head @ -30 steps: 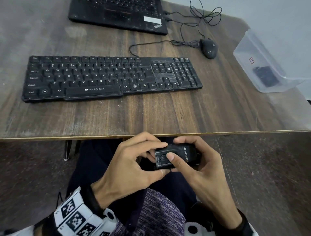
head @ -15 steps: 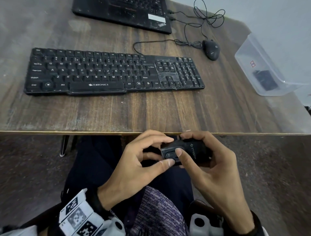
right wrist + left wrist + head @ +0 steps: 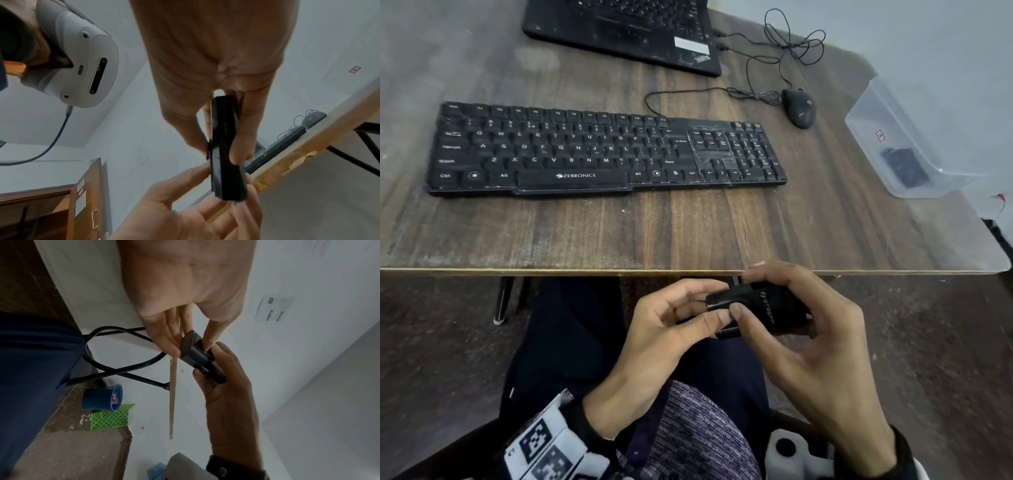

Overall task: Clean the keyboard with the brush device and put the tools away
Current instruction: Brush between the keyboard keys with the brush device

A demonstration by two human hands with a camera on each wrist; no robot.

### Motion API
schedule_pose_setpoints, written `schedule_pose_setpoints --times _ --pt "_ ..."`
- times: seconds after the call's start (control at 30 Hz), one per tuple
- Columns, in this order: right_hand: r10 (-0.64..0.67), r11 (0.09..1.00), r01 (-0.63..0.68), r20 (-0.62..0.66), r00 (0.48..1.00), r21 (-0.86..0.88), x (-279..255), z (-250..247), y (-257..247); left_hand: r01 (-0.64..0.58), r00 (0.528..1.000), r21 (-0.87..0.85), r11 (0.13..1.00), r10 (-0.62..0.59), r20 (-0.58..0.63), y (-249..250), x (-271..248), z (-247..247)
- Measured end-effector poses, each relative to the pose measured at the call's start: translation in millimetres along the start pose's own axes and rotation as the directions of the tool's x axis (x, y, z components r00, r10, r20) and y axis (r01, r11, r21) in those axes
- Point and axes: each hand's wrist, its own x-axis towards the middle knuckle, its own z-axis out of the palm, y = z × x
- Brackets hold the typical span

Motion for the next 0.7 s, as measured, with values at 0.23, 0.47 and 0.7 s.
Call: schedule_pose_setpoints --times 0.23,0.47,0.7 --pt "0.129 0.984 -0.135 0.057 0.990 0.120 -7.5 5.8 10.2 -0.027 0.999 0.093 0.995 0.031 -0.041 -2.4 -2.9 0.1" --pt "0.120 0.980 -0.133 0.089 0.989 0.147 -11.8 5.5 21.6 -0.066 0.994 0.168 0.984 0.080 -0.075 -2.5 -5.8 7.7" --pt "-0.017 1.000 0.017 0.123 0.992 0.003 -12.8 -0.5 27.6 -0.086 0.990 0.249 0.965 0.111 -0.090 -5.2 -8.5 12.1"
